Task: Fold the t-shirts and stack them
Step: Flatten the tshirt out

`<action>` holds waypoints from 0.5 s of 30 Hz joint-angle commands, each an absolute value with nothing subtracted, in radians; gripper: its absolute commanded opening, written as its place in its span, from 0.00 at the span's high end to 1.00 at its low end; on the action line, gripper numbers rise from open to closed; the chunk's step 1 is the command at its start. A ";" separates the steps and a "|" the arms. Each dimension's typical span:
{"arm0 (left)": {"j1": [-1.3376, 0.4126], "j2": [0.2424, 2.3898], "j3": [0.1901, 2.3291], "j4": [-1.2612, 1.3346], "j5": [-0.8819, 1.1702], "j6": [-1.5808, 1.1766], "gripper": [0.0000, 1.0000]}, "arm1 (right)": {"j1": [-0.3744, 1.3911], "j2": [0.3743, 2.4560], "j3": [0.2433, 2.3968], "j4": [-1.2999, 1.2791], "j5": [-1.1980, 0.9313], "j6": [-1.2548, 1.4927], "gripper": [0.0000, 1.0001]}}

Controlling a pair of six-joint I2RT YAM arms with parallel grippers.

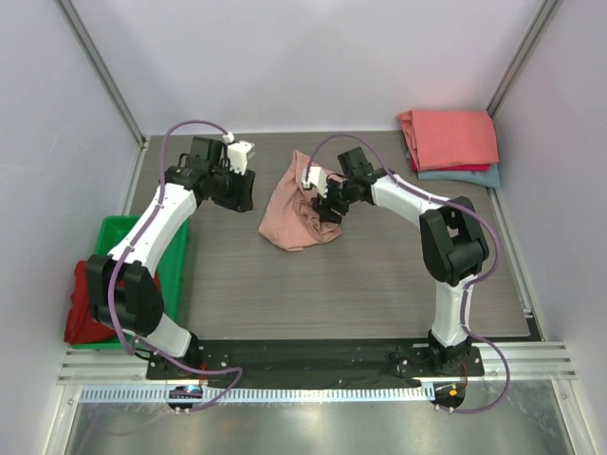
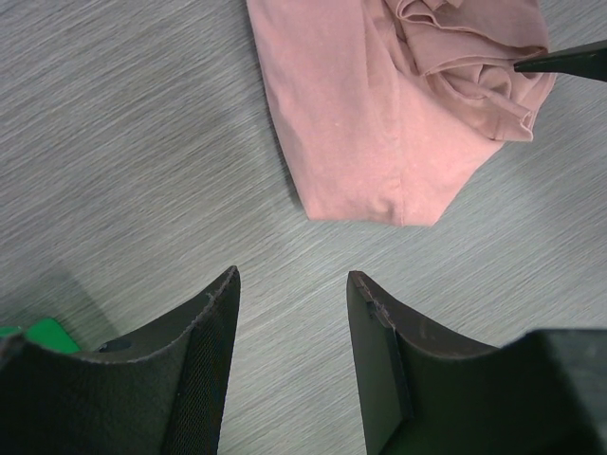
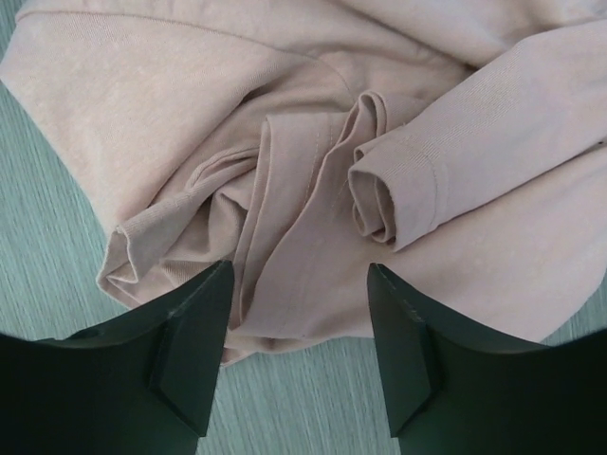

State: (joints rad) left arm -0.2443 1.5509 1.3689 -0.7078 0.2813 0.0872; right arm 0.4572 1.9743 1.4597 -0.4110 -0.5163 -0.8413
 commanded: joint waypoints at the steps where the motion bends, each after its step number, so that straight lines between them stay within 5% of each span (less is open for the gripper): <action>1: -0.238 1.551 1.379 -0.680 0.288 0.087 0.50 | 0.462 1.957 1.468 -0.428 -0.489 -0.862 0.37; 7: -0.238 1.555 1.382 -0.680 0.290 0.086 0.49 | 0.463 1.971 1.496 -0.434 -0.456 -0.856 0.57; 15: -0.238 1.562 1.384 -0.672 0.285 0.091 0.49 | 0.463 1.982 1.500 -0.445 -0.433 -0.857 0.53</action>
